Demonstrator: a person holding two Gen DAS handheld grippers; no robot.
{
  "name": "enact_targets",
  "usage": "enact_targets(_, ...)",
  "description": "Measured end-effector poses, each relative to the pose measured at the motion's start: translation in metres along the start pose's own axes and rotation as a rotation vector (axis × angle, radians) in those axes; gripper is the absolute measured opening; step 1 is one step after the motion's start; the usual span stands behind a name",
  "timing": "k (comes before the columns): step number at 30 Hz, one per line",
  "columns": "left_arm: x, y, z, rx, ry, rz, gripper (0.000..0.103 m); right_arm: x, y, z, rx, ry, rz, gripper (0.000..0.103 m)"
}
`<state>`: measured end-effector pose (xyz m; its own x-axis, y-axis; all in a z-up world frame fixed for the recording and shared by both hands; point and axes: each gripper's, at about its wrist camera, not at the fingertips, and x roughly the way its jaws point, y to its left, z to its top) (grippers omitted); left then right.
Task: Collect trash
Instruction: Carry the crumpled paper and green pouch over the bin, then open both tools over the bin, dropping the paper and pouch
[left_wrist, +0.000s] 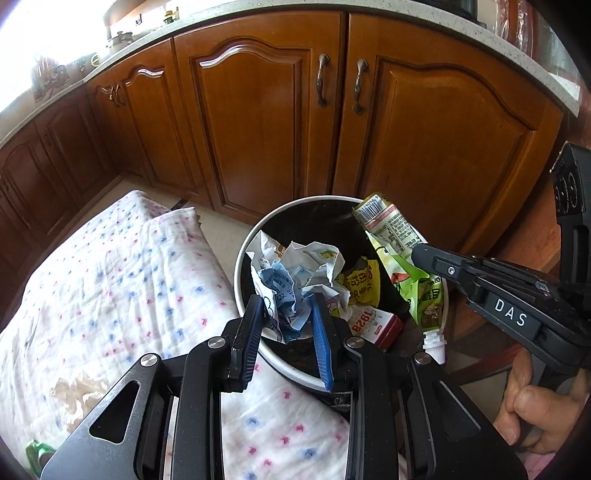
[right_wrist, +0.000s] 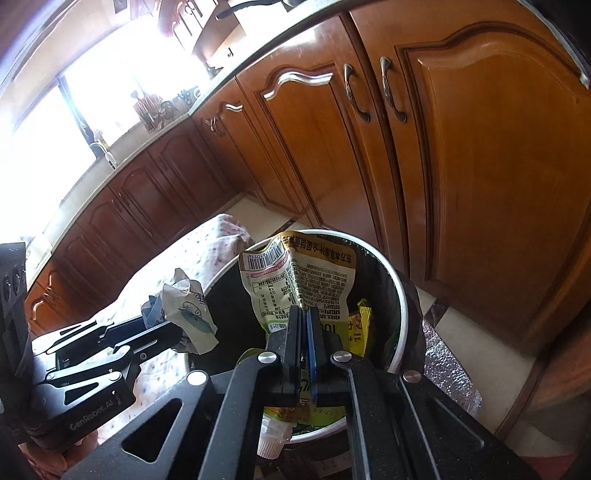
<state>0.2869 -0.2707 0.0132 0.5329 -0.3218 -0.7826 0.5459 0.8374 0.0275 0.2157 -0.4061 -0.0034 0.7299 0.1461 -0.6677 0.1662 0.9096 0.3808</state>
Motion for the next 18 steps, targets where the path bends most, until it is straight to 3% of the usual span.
enact_targets(15, 0.023, -0.003, 0.012, 0.015, 0.045, 0.011, 0.026, 0.021, -0.011, 0.015, 0.018, 0.035, -0.015, 0.003)
enact_targets(18, 0.027, -0.006, 0.013, 0.015, 0.057, 0.013, 0.033, 0.023, -0.013, 0.017, 0.028, 0.039, -0.01, 0.008)
